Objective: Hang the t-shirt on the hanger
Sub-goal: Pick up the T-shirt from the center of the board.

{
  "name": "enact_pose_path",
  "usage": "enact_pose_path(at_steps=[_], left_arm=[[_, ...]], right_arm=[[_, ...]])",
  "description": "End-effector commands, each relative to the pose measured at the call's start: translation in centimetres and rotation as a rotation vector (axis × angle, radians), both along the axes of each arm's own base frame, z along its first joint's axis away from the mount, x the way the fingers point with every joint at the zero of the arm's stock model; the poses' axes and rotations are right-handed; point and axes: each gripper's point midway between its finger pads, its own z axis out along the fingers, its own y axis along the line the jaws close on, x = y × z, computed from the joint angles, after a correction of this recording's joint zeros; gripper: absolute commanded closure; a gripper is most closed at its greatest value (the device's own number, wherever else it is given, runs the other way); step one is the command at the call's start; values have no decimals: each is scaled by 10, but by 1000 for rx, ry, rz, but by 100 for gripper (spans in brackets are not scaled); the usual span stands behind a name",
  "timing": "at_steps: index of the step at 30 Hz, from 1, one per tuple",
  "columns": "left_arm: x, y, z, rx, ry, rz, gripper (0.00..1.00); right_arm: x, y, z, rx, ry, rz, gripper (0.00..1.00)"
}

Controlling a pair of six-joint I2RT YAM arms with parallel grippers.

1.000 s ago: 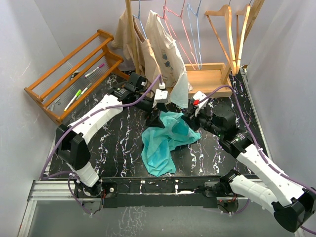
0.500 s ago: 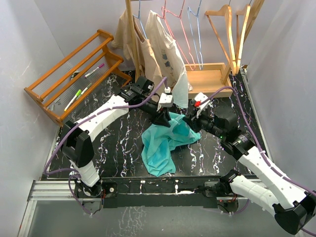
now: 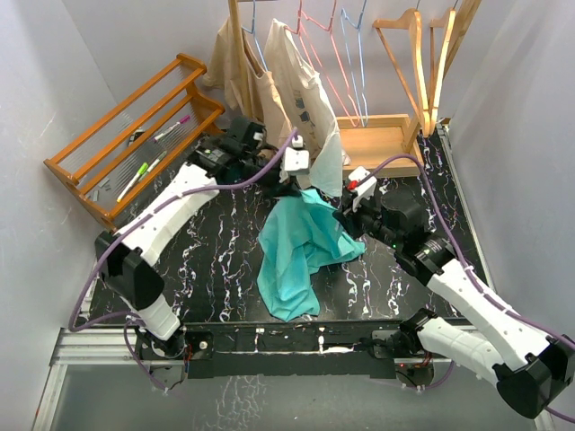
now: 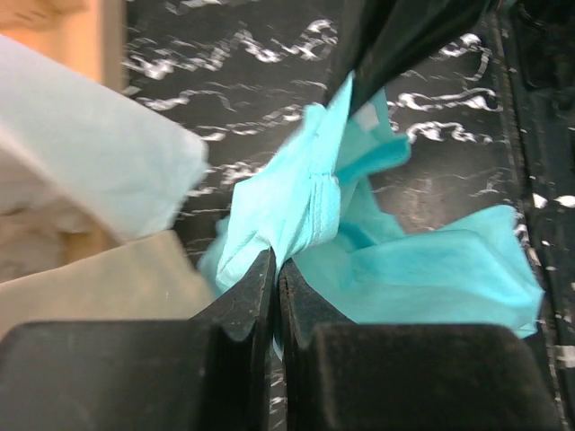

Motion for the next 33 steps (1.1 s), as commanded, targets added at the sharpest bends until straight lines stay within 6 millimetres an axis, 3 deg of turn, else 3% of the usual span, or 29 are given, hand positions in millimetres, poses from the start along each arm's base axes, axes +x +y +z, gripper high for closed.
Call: enact_pose_path(at_steps=[1, 2, 8, 10, 15, 25, 29, 33], left_arm=[[-2, 31, 84, -34, -220, 87, 100], [-2, 34, 91, -33, -230, 100, 100], [1, 40, 134, -42, -218, 187, 100], [5, 42, 144, -41, -221, 214, 100], [15, 48, 156, -23, -213, 307, 100], [23, 59, 115, 27, -153, 425, 100], [22, 56, 105, 21, -108, 440, 100], [21, 54, 101, 6, -87, 448, 100]], right_arm=[[16, -4, 3, 26, -29, -81, 92], [19, -3, 2, 36, -27, -91, 91], [28, 10, 4, 106, -9, -92, 46], [29, 10, 13, 132, -28, -95, 39], [26, 2, 60, 199, -99, -128, 35], [10, -18, 177, 324, -278, -163, 34], [31, -31, 220, 330, -367, -275, 35], [69, -40, 258, 290, -440, -417, 34]])
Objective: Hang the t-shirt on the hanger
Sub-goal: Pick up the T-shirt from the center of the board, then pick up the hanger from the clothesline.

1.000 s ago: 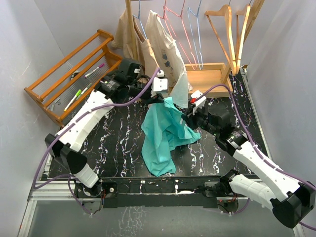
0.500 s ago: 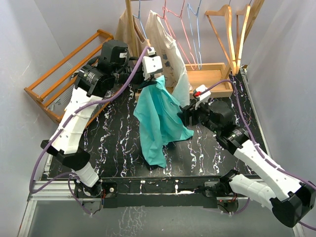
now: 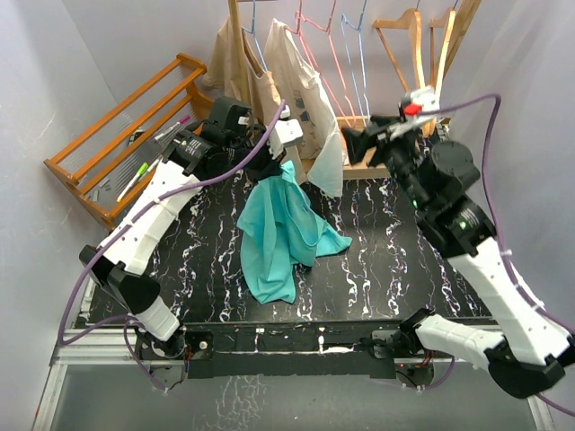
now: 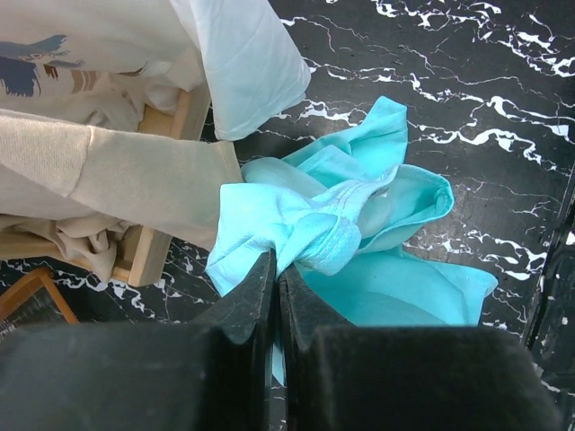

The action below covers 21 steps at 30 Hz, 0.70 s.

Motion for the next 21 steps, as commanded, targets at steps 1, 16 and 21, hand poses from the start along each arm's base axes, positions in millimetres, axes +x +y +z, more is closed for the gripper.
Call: enact_pose_path(at_steps=[1, 16, 21], left_arm=[[-11, 5, 34, -96, -59, 26, 100], [-35, 9, 18, -127, -18, -13, 100], [-44, 13, 11, -128, -11, -28, 100]], right_arm=[[44, -21, 55, 6, -98, -225, 34], [163, -100, 129, 85, -173, -442, 35], [180, -142, 118, 115, -106, -441, 36]])
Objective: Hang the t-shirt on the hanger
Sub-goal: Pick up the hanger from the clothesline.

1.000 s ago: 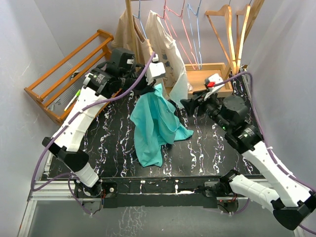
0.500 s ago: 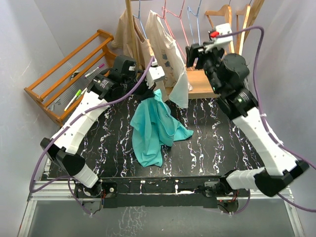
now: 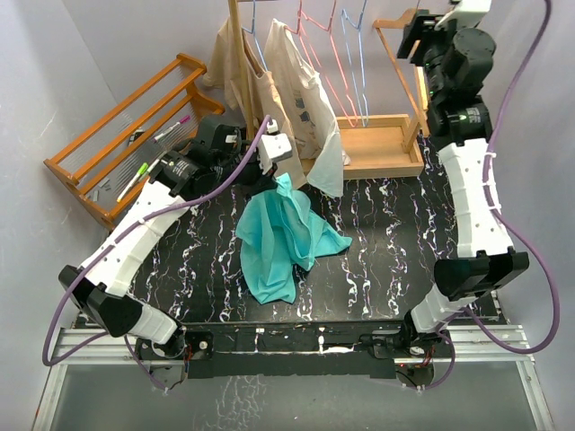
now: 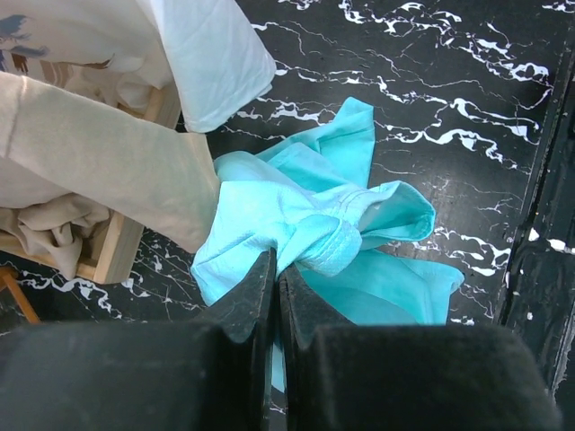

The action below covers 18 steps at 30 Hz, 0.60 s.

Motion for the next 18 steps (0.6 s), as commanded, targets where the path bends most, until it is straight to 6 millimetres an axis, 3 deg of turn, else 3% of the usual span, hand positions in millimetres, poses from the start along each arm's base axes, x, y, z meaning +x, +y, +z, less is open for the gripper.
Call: enact_pose_path(at_steps=[1, 6, 18], left_arm=[[-15, 3, 16, -60, -27, -29, 100], [-19, 1, 15, -75, -16, -39, 100], [-20, -2, 5, -76, 2, -55, 100]], right_arm=[[-6, -20, 17, 68, -20, 82, 36], [6, -37, -1, 87, 31, 155, 37], [-3, -17, -5, 56, 26, 285, 40]])
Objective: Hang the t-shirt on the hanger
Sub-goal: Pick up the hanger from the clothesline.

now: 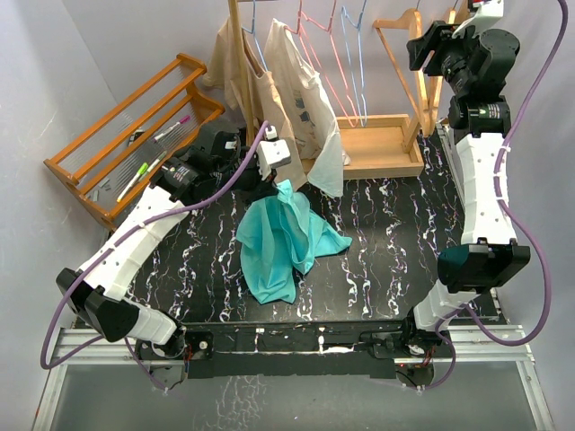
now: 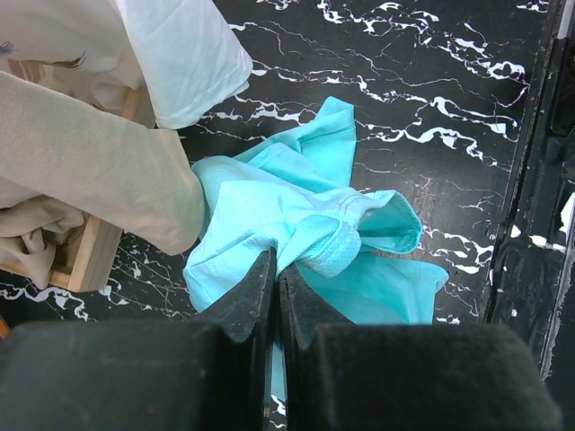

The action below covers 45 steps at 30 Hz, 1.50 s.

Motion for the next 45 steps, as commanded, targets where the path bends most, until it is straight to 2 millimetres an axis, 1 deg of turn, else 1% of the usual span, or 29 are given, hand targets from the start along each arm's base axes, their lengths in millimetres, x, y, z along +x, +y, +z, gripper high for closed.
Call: enact_pose_path(at_steps=[1, 7, 11, 14, 15, 16, 20, 21, 22, 23, 24, 25, 26, 28, 30, 33, 37, 39, 40, 42, 45], left_arm=[[-8, -1, 17, -53, -22, -23, 100], [-5, -4, 16, -59, -9, -26, 100], [-5, -4, 13, -54, -6, -27, 100], [-4, -5, 9, -50, -4, -29, 100], [-4, -6, 7, -48, -2, -30, 100], [-3, -6, 6, -47, 0, -30, 100], [-1, -9, 1, -45, 9, -36, 100], [0, -10, 0, -46, 12, -37, 100], [0, -10, -2, -46, 16, -38, 100], [0, -11, -3, -46, 19, -40, 100], [0, -11, -4, -45, 21, -42, 100], [1, -12, -4, -46, 23, -42, 100], [1, -12, -5, -46, 26, -41, 100], [1, -13, -6, -48, 30, -43, 100], [1, -14, -5, -50, 33, -42, 100], [2, -15, -3, -57, 39, -38, 100], [3, -16, 3, -67, 41, -30, 100], [3, -15, 3, -65, 42, -24, 100], [3, -15, 2, -61, 44, -22, 100], [3, -14, 1, -57, 45, -19, 100], [2, -13, 0, -54, 47, -16, 100]], right_arm=[[-23, 14, 36, -8, -107, 73, 40], [-2, 8, 14, -28, -67, 45, 40], [12, 3, 5, -40, -63, 26, 40], [22, 4, 0, -43, -61, 33, 40], [30, 3, -9, -43, -45, 36, 40], [35, 3, -14, -42, -37, 36, 41], [49, 0, -27, -49, -21, 26, 43], [50, -1, -29, -54, -20, 22, 46], [52, -2, -33, -56, -16, 19, 52], [52, -2, -34, -57, -18, 17, 60], [51, -3, -35, -57, -19, 13, 73], [49, -3, -33, -57, -28, 7, 85], [46, -4, -33, -57, -37, 1, 91], [43, -6, -35, -66, -43, -8, 92], [32, -6, -26, -77, -62, -12, 92], [23, -4, -19, -86, -78, -3, 92], [7, 0, 5, -86, -131, 9, 92], [1, 3, 16, -89, -148, 20, 92], [-4, 4, 24, -91, -164, 26, 92], [-9, 7, 33, -95, -175, 42, 92], [-11, 8, 35, -104, -169, 50, 92]])
